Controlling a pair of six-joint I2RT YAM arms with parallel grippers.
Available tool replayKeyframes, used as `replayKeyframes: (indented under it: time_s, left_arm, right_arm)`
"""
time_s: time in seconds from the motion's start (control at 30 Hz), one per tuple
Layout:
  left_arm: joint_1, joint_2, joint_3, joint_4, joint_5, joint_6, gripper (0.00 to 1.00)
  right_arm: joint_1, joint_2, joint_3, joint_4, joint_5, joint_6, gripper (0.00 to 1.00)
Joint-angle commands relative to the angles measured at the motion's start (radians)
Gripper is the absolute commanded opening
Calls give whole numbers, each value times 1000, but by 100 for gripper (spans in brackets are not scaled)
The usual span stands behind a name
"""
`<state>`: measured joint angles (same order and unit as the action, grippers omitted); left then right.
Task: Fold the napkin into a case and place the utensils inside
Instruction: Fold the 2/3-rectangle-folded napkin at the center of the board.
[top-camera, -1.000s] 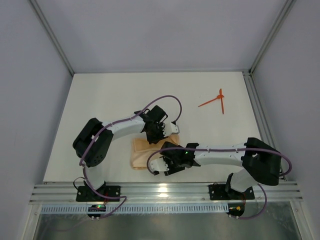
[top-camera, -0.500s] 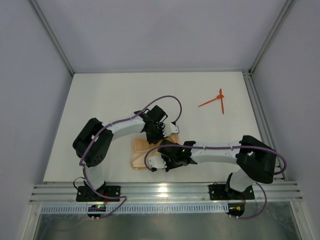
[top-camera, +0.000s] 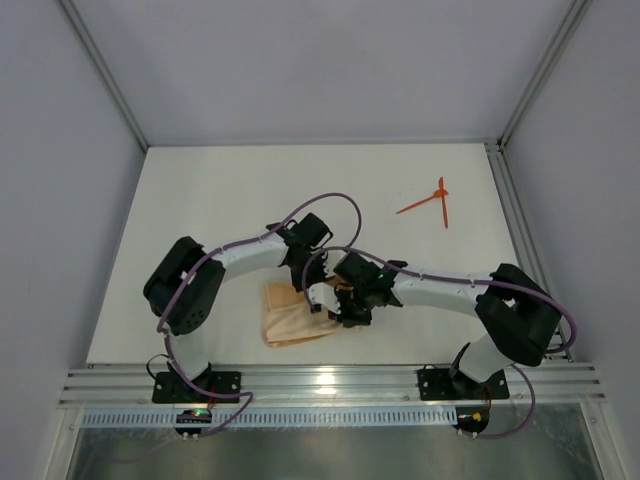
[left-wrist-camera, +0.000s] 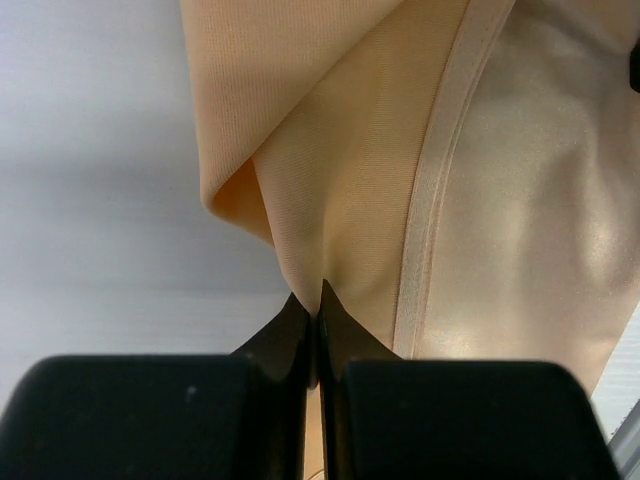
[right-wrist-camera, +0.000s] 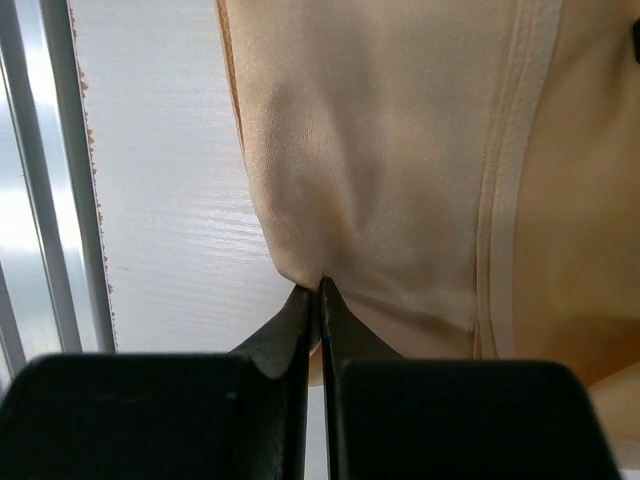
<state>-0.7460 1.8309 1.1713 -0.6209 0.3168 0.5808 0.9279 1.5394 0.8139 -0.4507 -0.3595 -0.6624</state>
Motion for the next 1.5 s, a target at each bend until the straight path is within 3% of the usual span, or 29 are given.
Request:
replayKeyframes:
  time_s: [0.0, 0.33, 0.57, 0.87, 1.13, 1.47]
  left_arm:
    - [-3, -27, -30, -27, 36, -1, 0]
    - [-15, -22, -39, -17, 41, -7, 0]
    - [-26, -21, -41, -20, 44, -9, 0]
    - [-27, -32, -61, -8, 59, -30, 0]
    - [-19, -28, -64, 3, 44, -52, 0]
    - [-21, -16, -73, 7, -5, -22, 0]
  right_arm:
    - [-47, -9, 51, -6, -125, 56, 3]
    - [-152, -84, 44, 102, -210, 214, 3]
    - [-210, -68, 39, 171, -188, 346, 3]
    - [-273, -131, -61, 331, -229, 486, 3]
    - [-284, -119, -54, 310, -245, 578, 3]
    - [-342, -93, -74, 403, -288, 694, 3]
